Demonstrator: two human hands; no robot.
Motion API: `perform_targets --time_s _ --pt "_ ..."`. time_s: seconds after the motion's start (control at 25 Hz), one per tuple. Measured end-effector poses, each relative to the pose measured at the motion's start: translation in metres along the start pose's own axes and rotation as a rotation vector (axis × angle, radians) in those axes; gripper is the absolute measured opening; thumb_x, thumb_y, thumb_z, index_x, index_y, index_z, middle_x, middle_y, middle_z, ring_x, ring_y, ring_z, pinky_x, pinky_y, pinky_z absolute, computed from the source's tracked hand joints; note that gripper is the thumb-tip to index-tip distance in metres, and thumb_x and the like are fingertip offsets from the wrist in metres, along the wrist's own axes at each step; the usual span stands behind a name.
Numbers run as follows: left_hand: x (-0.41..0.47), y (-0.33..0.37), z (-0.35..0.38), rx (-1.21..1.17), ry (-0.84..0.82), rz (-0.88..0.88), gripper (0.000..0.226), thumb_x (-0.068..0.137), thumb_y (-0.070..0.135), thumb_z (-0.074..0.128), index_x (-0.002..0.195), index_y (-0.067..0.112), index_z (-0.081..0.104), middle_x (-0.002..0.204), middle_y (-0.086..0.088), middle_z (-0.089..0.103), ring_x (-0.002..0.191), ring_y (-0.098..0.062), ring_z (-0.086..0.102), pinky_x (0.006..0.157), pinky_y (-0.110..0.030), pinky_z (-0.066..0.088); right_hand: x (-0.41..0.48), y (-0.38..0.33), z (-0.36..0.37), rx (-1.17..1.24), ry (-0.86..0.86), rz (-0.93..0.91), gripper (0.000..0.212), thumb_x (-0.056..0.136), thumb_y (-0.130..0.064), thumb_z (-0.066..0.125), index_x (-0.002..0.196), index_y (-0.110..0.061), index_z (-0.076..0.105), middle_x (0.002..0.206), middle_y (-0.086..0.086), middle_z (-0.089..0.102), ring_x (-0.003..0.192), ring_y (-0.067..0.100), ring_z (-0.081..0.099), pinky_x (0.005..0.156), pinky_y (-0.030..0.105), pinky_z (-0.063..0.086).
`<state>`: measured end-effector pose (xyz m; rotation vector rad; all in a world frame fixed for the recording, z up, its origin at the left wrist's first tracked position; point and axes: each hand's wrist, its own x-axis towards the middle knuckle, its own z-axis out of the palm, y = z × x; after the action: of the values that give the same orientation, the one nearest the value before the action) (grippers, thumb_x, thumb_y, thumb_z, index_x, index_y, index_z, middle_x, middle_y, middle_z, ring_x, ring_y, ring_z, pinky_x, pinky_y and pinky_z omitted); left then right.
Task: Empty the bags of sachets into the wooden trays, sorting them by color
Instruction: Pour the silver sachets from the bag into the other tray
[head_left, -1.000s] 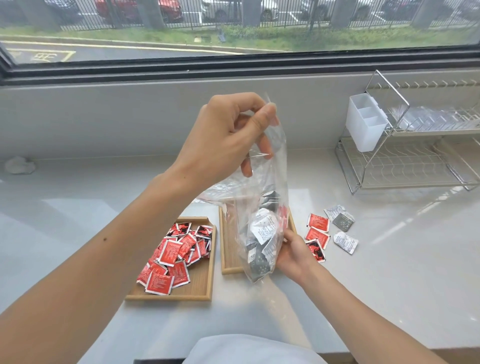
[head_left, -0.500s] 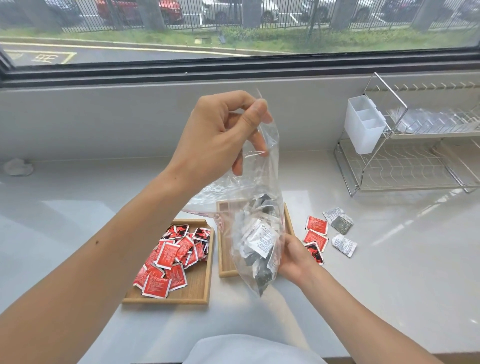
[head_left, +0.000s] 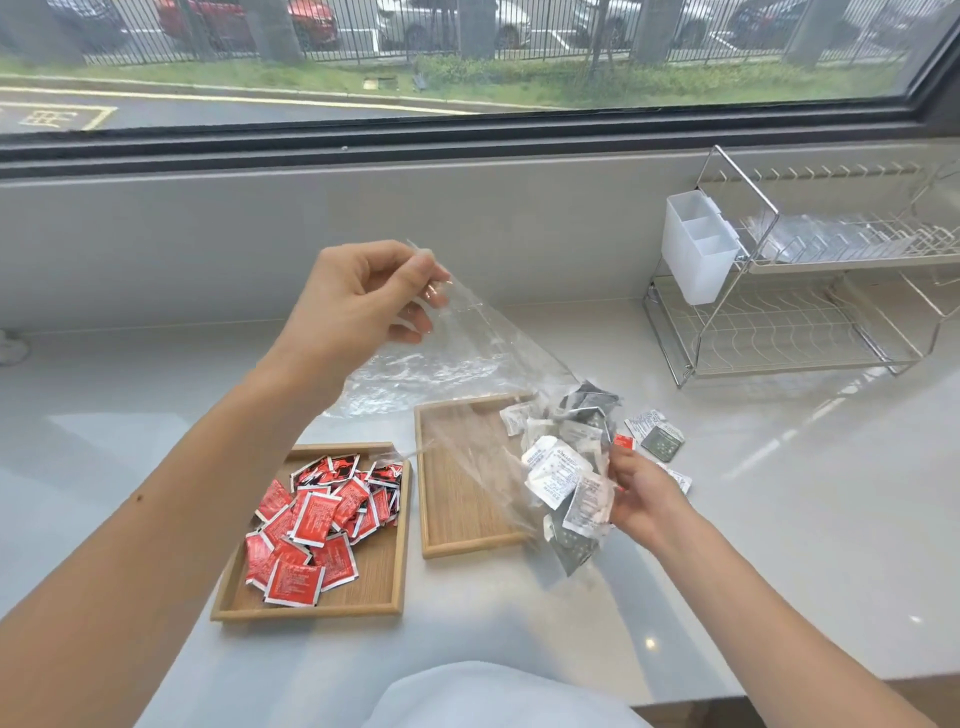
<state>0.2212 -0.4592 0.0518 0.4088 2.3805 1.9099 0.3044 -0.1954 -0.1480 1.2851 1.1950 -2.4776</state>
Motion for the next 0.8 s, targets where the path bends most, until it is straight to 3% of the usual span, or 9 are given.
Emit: perform_targets --time_s 0.16,0.28,0.56,0.8 --pt "0.001 -0.04 -0.01 -0.065 0.031 -0.22 0.015 0.097 0.02 0.059 0.092 0.015 0.071 0.067 0.008 0.067 0.056 -0.004 0.058 0.055 -0.018 0.051 0.001 -0.031 -0.028 -0.07 0.049 -0.087 0.015 0.097 -0.007 0.053 0.086 -0.015 0.06 0.08 0.005 0.06 0.072 0.021 0.059 0.055 0.028 0.057" --pt "-0.002 -0.062 -0.005 -0.14 0.011 -0.308 0.013 0.096 0.015 0.06 0.104 0.011 0.07 0.071 -0.001 0.063 0.055 -0.009 0.056 0.053 -0.018 0.051 -0.001 -0.053 -0.038 -0.213 0.087 -0.189 0.016 0.097 -0.006 0.053 0.088 -0.015 0.061 0.08 0.004 0.06 0.071 0.02 0.057 0.065 0.033 0.051" --pt "-0.007 -0.095 0.015 -0.243 0.152 -0.44 0.014 0.097 0.013 0.059 0.101 0.007 0.071 0.069 -0.003 0.058 0.056 -0.012 0.052 0.051 -0.018 0.049 0.001 -0.076 -0.04 -0.34 0.1 -0.327 0.012 0.095 -0.002 0.057 0.088 -0.01 0.061 0.085 0.007 0.063 0.072 0.02 0.061 0.062 0.033 0.057" --pt "-0.009 -0.113 0.029 -0.303 0.241 -0.439 0.016 0.097 0.019 0.06 0.104 0.014 0.073 0.077 -0.003 0.061 0.059 -0.012 0.053 0.054 -0.021 0.05 -0.002 -0.074 -0.021 -0.398 0.145 -0.458 0.018 0.096 0.001 0.056 0.082 -0.01 0.058 0.08 0.006 0.055 0.066 0.016 0.055 0.052 0.022 0.058"
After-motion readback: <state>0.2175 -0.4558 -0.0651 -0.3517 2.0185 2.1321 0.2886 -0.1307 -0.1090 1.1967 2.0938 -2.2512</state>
